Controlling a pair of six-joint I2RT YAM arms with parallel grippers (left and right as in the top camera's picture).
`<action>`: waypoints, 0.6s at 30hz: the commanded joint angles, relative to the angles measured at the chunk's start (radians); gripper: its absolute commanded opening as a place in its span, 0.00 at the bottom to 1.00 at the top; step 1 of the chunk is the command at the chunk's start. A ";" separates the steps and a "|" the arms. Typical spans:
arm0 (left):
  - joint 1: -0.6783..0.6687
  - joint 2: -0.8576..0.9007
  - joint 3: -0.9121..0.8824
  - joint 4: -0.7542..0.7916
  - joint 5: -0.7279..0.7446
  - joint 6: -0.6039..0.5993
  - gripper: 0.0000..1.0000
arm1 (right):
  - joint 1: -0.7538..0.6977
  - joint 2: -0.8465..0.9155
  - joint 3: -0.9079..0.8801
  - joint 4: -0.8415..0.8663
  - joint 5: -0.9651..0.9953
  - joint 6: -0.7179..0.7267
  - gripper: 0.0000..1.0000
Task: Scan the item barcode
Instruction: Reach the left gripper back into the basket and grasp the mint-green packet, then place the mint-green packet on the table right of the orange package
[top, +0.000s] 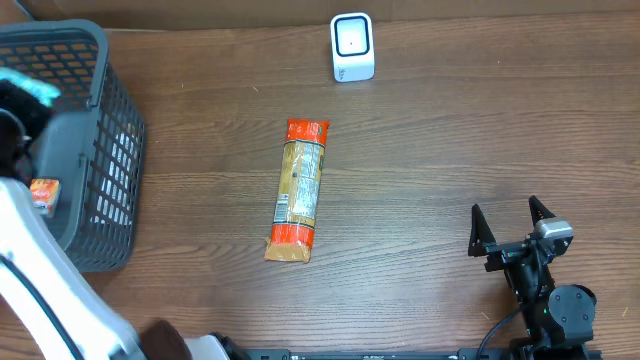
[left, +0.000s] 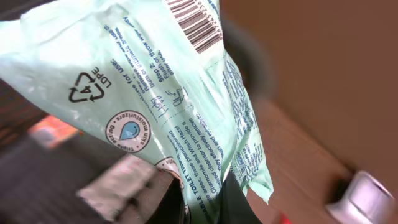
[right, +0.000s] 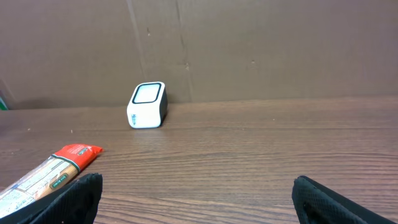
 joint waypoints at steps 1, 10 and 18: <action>-0.148 -0.039 0.002 -0.051 0.133 0.126 0.04 | -0.002 -0.004 -0.010 0.003 0.002 0.003 1.00; -0.743 0.036 -0.179 -0.123 0.154 0.249 0.04 | -0.002 -0.004 -0.010 0.003 0.002 0.003 1.00; -1.023 0.260 -0.406 0.067 0.142 -0.006 0.04 | -0.002 -0.004 -0.010 0.003 0.002 0.003 1.00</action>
